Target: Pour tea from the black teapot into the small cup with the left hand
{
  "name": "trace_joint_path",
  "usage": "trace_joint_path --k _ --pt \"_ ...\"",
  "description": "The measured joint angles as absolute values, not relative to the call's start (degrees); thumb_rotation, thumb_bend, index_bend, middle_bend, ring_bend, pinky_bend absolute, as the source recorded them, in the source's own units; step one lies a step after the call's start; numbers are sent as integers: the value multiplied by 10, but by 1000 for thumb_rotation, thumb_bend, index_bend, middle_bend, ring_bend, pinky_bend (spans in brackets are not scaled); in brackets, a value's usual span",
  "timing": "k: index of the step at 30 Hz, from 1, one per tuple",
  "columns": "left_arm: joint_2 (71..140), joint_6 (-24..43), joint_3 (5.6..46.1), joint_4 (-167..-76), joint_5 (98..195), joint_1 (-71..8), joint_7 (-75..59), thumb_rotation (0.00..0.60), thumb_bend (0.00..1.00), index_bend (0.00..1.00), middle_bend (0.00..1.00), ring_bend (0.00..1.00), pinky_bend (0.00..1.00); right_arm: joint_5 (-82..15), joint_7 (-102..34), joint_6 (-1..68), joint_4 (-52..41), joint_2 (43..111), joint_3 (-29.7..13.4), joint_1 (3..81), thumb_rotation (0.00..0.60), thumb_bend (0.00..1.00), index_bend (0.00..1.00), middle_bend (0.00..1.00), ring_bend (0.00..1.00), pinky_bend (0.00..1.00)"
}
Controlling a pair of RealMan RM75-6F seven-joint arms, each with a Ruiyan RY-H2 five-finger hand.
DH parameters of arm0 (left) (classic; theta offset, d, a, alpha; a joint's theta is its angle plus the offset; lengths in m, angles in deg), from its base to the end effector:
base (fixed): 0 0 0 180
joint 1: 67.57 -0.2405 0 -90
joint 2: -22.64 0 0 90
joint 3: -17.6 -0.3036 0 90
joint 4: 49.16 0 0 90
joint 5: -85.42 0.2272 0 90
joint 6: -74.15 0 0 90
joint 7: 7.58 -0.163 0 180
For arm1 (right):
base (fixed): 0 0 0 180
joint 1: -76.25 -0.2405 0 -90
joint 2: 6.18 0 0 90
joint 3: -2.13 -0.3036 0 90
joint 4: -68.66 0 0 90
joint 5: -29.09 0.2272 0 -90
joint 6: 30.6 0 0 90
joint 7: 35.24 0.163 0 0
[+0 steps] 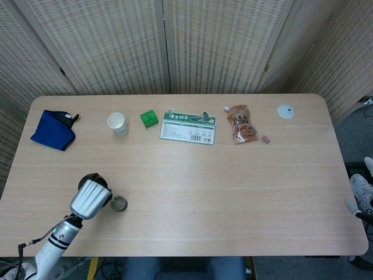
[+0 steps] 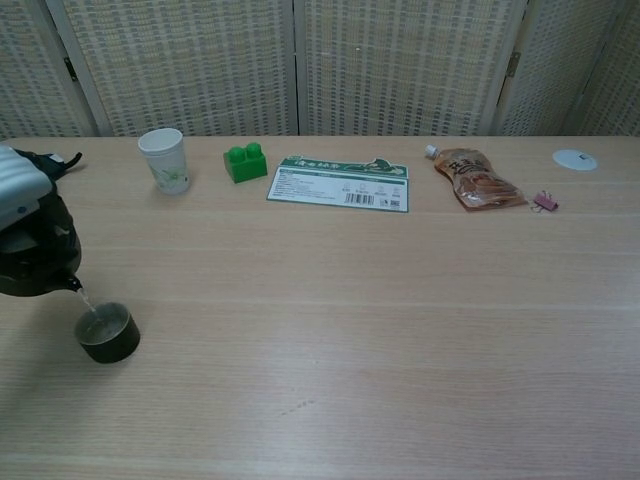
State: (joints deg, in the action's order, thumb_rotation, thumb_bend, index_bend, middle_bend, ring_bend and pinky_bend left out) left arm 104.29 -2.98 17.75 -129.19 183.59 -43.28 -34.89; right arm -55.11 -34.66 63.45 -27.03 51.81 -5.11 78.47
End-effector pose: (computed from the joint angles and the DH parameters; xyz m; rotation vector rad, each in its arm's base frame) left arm -0.2647 0.2928 0.0277 -1.8994 -0.2662 -0.8695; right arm -0.3631 -0.1738 0.2341 1.1859 -0.7732 0.9136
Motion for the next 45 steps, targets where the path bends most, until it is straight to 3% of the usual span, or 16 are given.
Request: trace_joint_path --k 14,25,32,37,45 --pt "1046 -29 192 -1310 1795 -439 -278 600 390 1000 1000 1000 469 -550 -346 634 -269 519 -52 784 600 138 69 81 0 2" --pt "1040 -12 223 -1341 1728 -441 -128 587 390 1000 1000 997 469 -549 -347 635 -271 518 -52 785 600 137 70 81 0 2" --pt "1027 32 251 -1362 1657 -437 -25 500 388 1000 1000 994 469 -548 -345 636 -271 517 -53 786 600 137 69 81 0 2" --pt "1020 71 270 -1363 1609 -430 13 366 368 1000 1000 991 470 -549 -343 638 -269 518 -52 787 600 137 70 81 0 2" --pt "1023 110 291 -1339 1562 -417 36 226 273 1000 1000 984 470 -546 -340 637 -265 518 -53 788 600 138 69 81 0 2"
